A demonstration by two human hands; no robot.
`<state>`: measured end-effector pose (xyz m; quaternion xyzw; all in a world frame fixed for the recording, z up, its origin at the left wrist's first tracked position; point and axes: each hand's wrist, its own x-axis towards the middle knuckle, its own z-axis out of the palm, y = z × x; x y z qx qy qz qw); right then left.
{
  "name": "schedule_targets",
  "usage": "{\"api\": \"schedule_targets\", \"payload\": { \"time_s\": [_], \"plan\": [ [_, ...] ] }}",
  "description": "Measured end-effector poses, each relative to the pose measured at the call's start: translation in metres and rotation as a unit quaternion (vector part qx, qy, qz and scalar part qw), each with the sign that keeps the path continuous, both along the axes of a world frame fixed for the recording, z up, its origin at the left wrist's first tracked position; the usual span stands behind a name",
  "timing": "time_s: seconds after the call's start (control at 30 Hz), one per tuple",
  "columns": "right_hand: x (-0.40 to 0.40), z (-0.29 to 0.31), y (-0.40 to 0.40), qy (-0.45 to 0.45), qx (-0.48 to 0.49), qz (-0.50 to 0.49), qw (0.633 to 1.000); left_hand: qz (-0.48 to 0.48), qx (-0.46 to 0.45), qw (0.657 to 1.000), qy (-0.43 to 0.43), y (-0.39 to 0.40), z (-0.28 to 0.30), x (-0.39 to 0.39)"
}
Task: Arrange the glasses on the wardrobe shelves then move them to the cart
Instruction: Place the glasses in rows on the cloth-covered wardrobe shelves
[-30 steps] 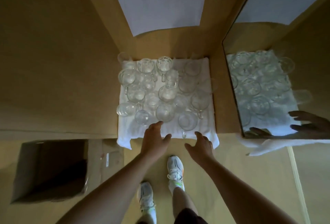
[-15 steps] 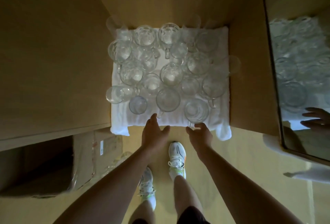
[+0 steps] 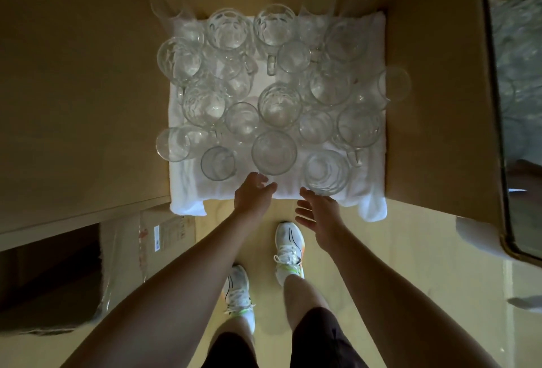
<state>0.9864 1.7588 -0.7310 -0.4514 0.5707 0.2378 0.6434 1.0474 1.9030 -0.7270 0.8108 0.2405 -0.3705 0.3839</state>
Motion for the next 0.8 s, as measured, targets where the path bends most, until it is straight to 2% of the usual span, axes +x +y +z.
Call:
{"api": "schedule_targets", "payload": {
  "time_s": [0.23, 0.53, 0.7, 0.8],
  "plan": [
    [0.0, -0.008, 0.001, -0.017, -0.017, -0.009, 1.0, 0.097, -0.071, 0.991, 0.054, -0.001, 0.0, 0.01],
    [-0.007, 0.028, 0.004, -0.019, -0.061, 0.019, 0.998, 0.051, -0.067, 0.994, 0.076, 0.0, 0.029, -0.005],
    [-0.027, 0.074, 0.005, 0.007, -0.072, 0.064, 0.995, 0.028, -0.051, 0.994, 0.091, 0.02, 0.075, -0.031],
    [-0.038, 0.104, 0.009, -0.009, -0.087, 0.083, 0.993, 0.016, -0.048, 0.995, 0.084, 0.03, 0.108, -0.04]
  ]
}}
